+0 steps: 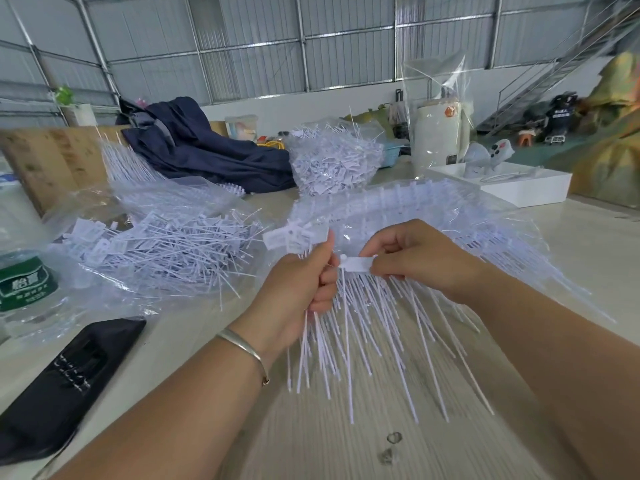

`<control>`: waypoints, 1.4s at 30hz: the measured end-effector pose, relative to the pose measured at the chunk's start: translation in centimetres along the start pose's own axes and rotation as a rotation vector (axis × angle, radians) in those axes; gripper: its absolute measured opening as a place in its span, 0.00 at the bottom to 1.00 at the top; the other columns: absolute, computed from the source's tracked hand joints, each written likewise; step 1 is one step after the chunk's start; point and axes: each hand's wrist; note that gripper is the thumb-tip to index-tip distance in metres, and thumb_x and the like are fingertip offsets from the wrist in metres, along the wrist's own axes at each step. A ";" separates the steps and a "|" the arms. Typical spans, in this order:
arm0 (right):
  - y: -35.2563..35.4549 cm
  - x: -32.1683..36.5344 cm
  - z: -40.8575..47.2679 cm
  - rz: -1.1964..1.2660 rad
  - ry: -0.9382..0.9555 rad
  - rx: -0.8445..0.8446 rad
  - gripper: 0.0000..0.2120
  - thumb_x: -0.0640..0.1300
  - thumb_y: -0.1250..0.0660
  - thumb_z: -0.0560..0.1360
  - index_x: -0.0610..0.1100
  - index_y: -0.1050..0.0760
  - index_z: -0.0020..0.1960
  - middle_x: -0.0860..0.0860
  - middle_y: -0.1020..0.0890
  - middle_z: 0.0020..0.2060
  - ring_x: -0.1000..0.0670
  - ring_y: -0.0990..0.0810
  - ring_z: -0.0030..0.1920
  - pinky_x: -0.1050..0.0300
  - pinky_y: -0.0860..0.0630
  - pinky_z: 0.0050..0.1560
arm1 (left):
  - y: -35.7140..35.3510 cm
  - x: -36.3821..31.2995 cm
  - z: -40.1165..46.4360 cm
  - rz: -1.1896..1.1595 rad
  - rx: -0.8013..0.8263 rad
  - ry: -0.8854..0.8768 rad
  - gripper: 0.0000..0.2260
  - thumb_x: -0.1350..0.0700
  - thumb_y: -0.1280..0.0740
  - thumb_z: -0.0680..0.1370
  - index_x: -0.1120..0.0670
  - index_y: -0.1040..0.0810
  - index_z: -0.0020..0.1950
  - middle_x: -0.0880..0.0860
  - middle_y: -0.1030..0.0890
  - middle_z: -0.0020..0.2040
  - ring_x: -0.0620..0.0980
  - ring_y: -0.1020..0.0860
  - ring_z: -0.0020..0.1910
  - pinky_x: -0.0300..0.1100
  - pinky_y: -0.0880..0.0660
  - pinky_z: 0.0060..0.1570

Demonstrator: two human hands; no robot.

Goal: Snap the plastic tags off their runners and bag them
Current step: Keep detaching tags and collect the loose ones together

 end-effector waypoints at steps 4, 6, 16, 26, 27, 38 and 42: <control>0.1 -0.2 -0.1 0.057 0.040 -0.006 0.09 0.32 0.29 0.70 0.44 0.16 0.45 0.55 0.23 0.24 0.57 0.28 0.27 0.62 0.31 0.34 | 0.5 0.2 0.1 0.105 -0.012 0.027 0.15 0.54 0.23 0.71 0.50 0.29 0.33 0.45 0.38 0.26 0.43 0.42 0.21 0.34 0.44 0.20; 0.1 -0.2 0.0 0.056 0.062 0.018 0.09 0.33 0.28 0.70 0.44 0.16 0.47 0.51 0.22 0.26 0.55 0.26 0.29 0.61 0.29 0.35 | 0.5 0.4 0.1 0.069 -0.003 0.057 0.14 0.56 0.23 0.71 0.50 0.26 0.32 0.45 0.37 0.25 0.42 0.42 0.21 0.34 0.45 0.19; 1.1 -0.6 0.0 0.299 0.113 -0.027 0.07 0.48 0.27 0.64 0.46 0.18 0.40 0.52 0.20 0.31 0.55 0.24 0.34 0.67 0.29 0.39 | -0.1 -0.4 -0.5 -0.461 0.252 0.148 0.11 0.55 0.29 0.70 0.51 0.31 0.37 0.45 0.42 0.26 0.40 0.43 0.18 0.30 0.46 0.15; 0.0 0.3 0.2 0.542 0.086 0.051 0.06 0.48 0.25 0.61 0.49 0.20 0.37 0.50 0.23 0.33 0.54 0.31 0.32 0.62 0.34 0.37 | -0.7 -0.8 -0.7 -0.562 0.352 0.120 0.06 0.55 0.34 0.74 0.57 0.21 0.42 0.49 0.26 0.31 0.40 0.38 0.22 0.30 0.48 0.17; 0.1 0.2 0.3 0.535 0.076 0.020 0.09 0.49 0.24 0.59 0.48 0.19 0.38 0.49 0.24 0.33 0.54 0.31 0.31 0.61 0.35 0.37 | -0.6 -0.8 -0.6 -0.565 0.331 0.136 0.06 0.55 0.34 0.74 0.57 0.23 0.39 0.50 0.25 0.30 0.40 0.38 0.21 0.30 0.47 0.17; 0.8 -0.8 0.6 0.465 0.003 -0.080 0.20 0.51 0.23 0.56 0.40 0.22 0.42 0.50 0.24 0.31 0.55 0.30 0.29 0.65 0.33 0.33 | 0.3 0.0 0.3 -0.360 0.031 0.113 0.12 0.62 0.32 0.74 0.52 0.33 0.36 0.46 0.40 0.26 0.41 0.42 0.19 0.32 0.46 0.16; 0.2 -1.0 0.5 0.333 0.020 -0.087 0.14 0.46 0.22 0.61 0.40 0.20 0.40 0.53 0.23 0.27 0.57 0.28 0.28 0.68 0.31 0.32 | 0.3 0.0 0.2 -0.288 0.007 0.139 0.16 0.45 0.33 0.77 0.53 0.32 0.38 0.47 0.36 0.27 0.42 0.42 0.20 0.32 0.45 0.16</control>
Point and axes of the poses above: each hand's wrist, its own z-axis towards the middle knuckle, its own y-axis out of the back of the hand, x = y × z
